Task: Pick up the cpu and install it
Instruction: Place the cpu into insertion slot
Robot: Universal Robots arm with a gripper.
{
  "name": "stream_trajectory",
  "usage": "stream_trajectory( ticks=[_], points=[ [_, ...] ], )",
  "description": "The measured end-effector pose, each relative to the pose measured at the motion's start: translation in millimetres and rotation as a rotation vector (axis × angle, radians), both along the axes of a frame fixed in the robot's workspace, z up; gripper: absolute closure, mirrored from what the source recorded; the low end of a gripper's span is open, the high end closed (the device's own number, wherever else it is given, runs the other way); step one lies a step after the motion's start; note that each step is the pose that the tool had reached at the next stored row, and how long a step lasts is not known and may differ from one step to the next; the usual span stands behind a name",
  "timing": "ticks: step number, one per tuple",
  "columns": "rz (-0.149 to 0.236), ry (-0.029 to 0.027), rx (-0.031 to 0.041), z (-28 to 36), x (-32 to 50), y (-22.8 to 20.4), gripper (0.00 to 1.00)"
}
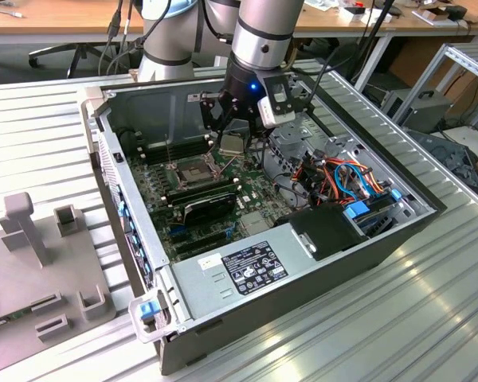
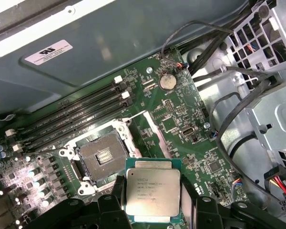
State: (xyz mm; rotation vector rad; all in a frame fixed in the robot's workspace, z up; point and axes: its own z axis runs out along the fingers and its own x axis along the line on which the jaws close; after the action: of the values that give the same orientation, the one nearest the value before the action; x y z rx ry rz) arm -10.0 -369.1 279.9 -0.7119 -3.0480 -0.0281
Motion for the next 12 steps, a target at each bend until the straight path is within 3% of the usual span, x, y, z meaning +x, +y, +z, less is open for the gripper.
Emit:
stream_trajectory(
  ticks=[12],
  points=[
    [-0.09, 0.0, -0.0001, -0.6, 0.0, 0.0, 0.45]
  ],
)
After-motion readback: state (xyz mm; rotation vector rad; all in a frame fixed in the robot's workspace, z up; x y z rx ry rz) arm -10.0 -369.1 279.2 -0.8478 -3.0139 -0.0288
